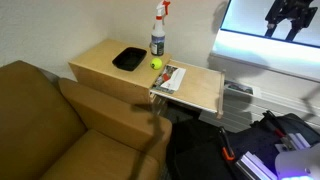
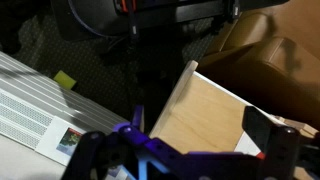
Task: Pick up the ball and put it in the bowl
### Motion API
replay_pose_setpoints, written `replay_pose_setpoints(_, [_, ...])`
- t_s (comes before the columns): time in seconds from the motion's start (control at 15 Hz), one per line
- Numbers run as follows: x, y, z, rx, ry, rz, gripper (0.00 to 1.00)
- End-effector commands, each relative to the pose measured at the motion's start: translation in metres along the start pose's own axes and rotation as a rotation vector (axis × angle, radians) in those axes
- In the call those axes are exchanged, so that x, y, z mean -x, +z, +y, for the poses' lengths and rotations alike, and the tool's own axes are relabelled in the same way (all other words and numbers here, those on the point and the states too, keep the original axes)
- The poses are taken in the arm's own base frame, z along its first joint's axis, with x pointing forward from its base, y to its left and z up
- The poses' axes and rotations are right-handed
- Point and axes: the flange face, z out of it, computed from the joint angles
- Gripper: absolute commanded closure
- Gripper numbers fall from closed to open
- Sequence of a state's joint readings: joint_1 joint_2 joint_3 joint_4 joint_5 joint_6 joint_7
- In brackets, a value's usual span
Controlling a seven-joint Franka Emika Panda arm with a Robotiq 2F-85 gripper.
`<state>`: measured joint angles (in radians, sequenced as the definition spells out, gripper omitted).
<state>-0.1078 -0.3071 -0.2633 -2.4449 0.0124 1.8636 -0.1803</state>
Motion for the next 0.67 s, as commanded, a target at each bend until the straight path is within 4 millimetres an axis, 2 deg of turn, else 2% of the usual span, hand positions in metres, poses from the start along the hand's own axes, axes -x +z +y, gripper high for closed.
replay_pose_setpoints(0.0, [0.0,-0.001,0.0,0.0,0.0,-0.001,0.0])
replay_pose_setpoints(0.07, [-0.015,0.011,-0.007,0.003,-0.027,-0.047,0.0])
replay_pose_setpoints(0.13, [-0.038,0.032,-0.041,0.035,-0.045,-0.082,0.0])
replay_pose_setpoints(0.33, [-0.039,0.074,-0.101,0.158,-0.188,-0.093,0.0])
replay_pose_setpoints(0.47, [-0.05,0.104,-0.155,0.233,-0.259,-0.013,0.0])
replay_pose_setpoints(0.6, [-0.069,0.119,-0.212,0.233,-0.264,0.128,0.0])
